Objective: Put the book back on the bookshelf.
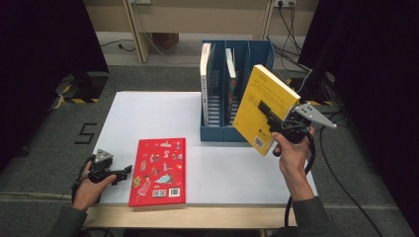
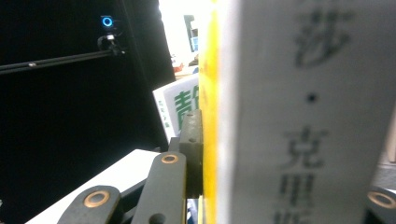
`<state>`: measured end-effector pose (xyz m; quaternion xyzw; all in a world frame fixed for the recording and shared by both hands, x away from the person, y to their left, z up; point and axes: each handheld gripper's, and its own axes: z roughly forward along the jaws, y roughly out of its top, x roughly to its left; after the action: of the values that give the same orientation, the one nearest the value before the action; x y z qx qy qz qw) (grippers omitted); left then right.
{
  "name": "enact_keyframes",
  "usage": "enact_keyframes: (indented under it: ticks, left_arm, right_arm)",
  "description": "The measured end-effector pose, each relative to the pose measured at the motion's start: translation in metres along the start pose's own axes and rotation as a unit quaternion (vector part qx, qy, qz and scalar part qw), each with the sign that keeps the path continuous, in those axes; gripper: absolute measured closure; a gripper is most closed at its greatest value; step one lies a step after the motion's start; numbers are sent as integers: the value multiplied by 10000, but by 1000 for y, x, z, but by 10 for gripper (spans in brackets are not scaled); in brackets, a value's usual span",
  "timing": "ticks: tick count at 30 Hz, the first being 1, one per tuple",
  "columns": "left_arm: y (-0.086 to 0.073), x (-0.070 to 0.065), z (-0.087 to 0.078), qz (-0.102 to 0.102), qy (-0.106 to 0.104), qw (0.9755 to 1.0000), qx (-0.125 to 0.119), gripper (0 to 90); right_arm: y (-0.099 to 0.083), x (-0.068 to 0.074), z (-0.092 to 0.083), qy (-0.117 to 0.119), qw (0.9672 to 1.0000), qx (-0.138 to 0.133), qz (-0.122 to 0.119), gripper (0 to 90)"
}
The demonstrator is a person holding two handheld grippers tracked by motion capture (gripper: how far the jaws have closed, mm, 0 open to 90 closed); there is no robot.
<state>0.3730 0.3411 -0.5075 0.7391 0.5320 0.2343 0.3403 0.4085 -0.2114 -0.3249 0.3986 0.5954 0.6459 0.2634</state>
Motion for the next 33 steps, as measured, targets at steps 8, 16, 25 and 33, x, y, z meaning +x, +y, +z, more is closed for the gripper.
enact_keyframes:
  ticks: [8, 16, 25, 33]
  left_arm:
    - [0, 0, 0, -3, -3, 10000, -2, 139]
    - [0, 0, 0, 0, 0, 10000, -4, 139]
    - [0, 0, 0, -3, -1, 10000, -6, 139]
    - [0, 0, 0, 1, 2, 10000, -5, 139]
  right_arm:
    - [6, -16, 21, -185, 9995, -20, 254, 755]
    - [11, -27, 45, -533, 9985, 2, 136, 755]
    - [12, -35, 77, -806, 9967, 24, 123, 755]
    - [7, -37, 102, -897, 9958, 63, 193, 755]
